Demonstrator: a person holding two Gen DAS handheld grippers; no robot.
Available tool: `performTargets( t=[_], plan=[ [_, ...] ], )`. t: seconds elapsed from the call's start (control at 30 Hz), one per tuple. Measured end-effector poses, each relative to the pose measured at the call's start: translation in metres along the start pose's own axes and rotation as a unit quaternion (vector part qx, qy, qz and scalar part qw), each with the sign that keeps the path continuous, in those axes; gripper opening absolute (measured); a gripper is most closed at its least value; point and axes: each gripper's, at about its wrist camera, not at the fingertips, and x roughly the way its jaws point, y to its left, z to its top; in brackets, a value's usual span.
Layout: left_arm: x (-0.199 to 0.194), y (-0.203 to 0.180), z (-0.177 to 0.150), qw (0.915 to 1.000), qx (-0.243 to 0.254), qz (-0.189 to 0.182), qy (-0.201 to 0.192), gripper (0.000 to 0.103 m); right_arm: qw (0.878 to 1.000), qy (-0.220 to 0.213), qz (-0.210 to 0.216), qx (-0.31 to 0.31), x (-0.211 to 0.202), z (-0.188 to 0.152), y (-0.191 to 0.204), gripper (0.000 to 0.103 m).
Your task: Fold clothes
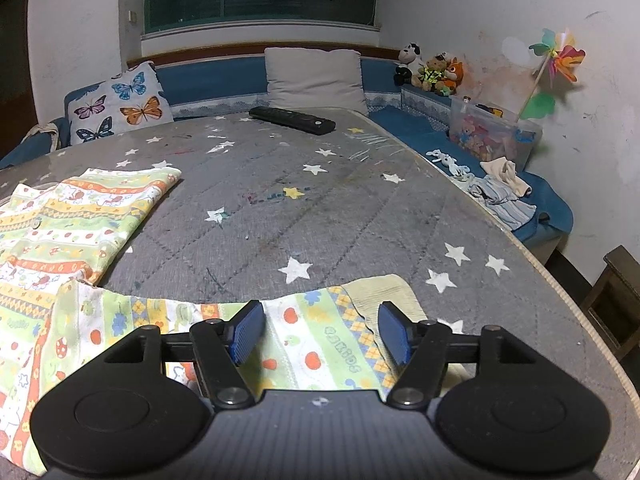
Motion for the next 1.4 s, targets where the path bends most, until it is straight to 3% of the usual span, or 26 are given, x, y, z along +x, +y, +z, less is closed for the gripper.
performTargets(
  t=[0.13, 0.33, 0.47, 0.6, 0.77, 1.03, 1.1, 1.17, 1.4],
  plan=[
    [-0.007, 0.038, -0.002, 0.9950, -0.097, 0.023, -0.002, 0.019, 1.000, 0.001, -0.001, -0.001, 0.000, 0.001, 0.000, 0.065],
    [-0.016, 0.091, -0.027, 0.9769, -0.209, 0.039, 0.015, 0.023, 1.000, 0.002, -0.002, -0.002, 0.000, 0.001, 0.001, 0.065],
    [-0.018, 0.115, -0.048, 0.9634, -0.262, 0.042, 0.040, 0.041, 1.000, 0.003, -0.002, -0.005, 0.001, 0.002, 0.001, 0.066],
    [-0.019, 0.124, -0.064, 0.9565, -0.279, 0.063, 0.055, 0.046, 1.000, 0.004, -0.003, -0.005, 0.002, 0.002, 0.001, 0.066],
    [-0.022, 0.130, -0.074, 0.9560, -0.271, 0.093, 0.065, 0.046, 1.000, 0.004, -0.005, -0.006, 0.003, 0.002, 0.002, 0.066],
    [-0.016, 0.126, -0.071, 0.9688, -0.222, 0.096, 0.055, 0.044, 1.000, 0.004, -0.005, -0.006, 0.003, 0.002, 0.002, 0.066],
    [-0.009, 0.124, -0.067, 0.9736, -0.200, 0.098, 0.051, 0.040, 1.000, 0.003, -0.005, -0.005, 0.003, 0.001, 0.002, 0.066],
    [-0.004, 0.122, -0.065, 0.9764, -0.182, 0.103, 0.053, 0.030, 1.000, 0.003, -0.006, -0.005, 0.003, 0.001, 0.002, 0.067],
    [-0.001, 0.110, -0.062, 0.9804, -0.125, 0.141, 0.058, 0.025, 1.000, 0.003, -0.006, -0.009, 0.001, 0.001, 0.000, 0.069]
  ],
)
